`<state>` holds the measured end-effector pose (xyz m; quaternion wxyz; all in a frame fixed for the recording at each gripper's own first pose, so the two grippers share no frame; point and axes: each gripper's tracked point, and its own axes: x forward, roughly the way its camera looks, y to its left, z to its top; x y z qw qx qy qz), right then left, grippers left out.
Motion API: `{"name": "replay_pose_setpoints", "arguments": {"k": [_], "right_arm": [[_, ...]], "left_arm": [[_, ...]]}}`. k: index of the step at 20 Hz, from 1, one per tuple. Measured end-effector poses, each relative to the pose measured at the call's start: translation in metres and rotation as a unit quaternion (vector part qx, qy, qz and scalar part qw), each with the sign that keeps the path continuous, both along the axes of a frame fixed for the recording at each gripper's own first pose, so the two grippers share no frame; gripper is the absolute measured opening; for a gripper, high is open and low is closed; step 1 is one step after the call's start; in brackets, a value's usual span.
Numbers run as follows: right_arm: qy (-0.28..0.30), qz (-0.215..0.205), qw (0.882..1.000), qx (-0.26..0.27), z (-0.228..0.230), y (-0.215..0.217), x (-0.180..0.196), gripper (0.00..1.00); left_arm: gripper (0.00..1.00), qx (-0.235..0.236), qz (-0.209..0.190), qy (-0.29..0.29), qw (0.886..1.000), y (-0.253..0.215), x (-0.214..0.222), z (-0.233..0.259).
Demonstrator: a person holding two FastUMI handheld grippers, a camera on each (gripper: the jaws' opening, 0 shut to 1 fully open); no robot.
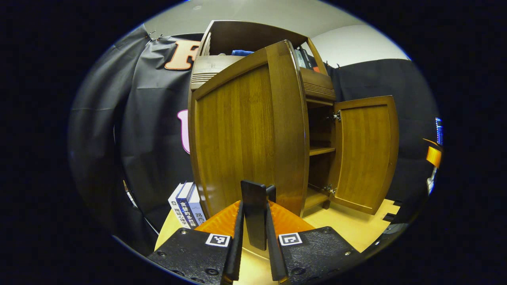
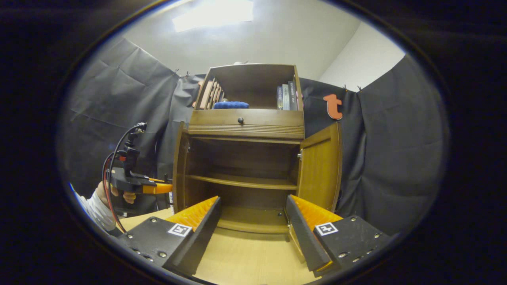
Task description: Open the right door of the double-door shoe cabinet with the right hand, and open the left door with the left hand.
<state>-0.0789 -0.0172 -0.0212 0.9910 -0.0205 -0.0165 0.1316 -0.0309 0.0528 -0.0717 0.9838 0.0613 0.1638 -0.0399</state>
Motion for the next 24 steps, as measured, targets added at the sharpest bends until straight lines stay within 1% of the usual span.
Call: {"name": "replay_pose_setpoints", "arguments": {"k": [4, 6, 8, 10, 11, 16, 17, 18, 19, 20, 21, 24], "right_arm": [[-0.003, 0.005, 1.000, 0.003, -0.002, 0.006, -0.002, 0.97], [-0.006, 0.008, 1.000, 0.006, -0.001, 0.010, -0.001, 0.98], [-0.007, 0.014, 1.000, 0.010, -0.003, 0.015, 0.000, 0.97], [-0.003, 0.018, 1.000, 0.010, -0.008, 0.020, 0.002, 0.97], [-0.001, 0.020, 1.000, 0.009, -0.010, 0.021, 0.002, 0.97], [0.003, 0.022, 1.000, 0.011, -0.013, 0.026, 0.004, 0.98], [0.003, 0.021, 1.000, 0.014, -0.012, 0.025, 0.004, 0.97], [0.003, 0.021, 1.000, 0.015, -0.012, 0.026, 0.005, 0.98], [0.003, 0.021, 1.000, 0.016, -0.011, 0.027, 0.005, 0.98], [0.003, 0.020, 1.000, 0.015, -0.011, 0.027, 0.005, 0.97], [0.003, 0.021, 1.000, 0.014, -0.011, 0.028, 0.004, 0.97], [0.002, 0.024, 1.000, 0.012, -0.011, 0.031, 0.004, 0.98]], "left_arm": [[0.30, 0.025, 0.030, -0.008, 0.999, 0.026, -0.008, 0.003], [0.30, 0.040, 0.057, -0.012, 0.998, 0.045, -0.011, 0.007], [0.27, 0.060, 0.086, -0.025, 0.994, 0.069, -0.015, 0.017], [0.20, 0.045, 0.082, -0.025, 0.995, 0.080, -0.017, 0.015], [0.22, 0.039, 0.081, -0.028, 0.996, 0.086, -0.018, 0.016], [0.20, -0.012, 0.069, -0.023, 0.997, 0.115, -0.023, 0.018], [0.11, -0.017, 0.065, -0.018, 0.998, 0.120, -0.023, 0.018], [0.17, -0.022, 0.060, -0.017, 0.998, 0.125, -0.024, 0.019], [0.09, -0.027, 0.056, -0.016, 0.998, 0.128, -0.024, 0.019], [0.06, -0.031, 0.051, -0.015, 0.998, 0.131, -0.024, 0.018], [0.08, -0.034, 0.048, -0.016, 0.998, 0.132, -0.023, 0.019], [0.09, -0.034, 0.040, -0.016, 0.998, 0.134, -0.023, 0.019]]}}
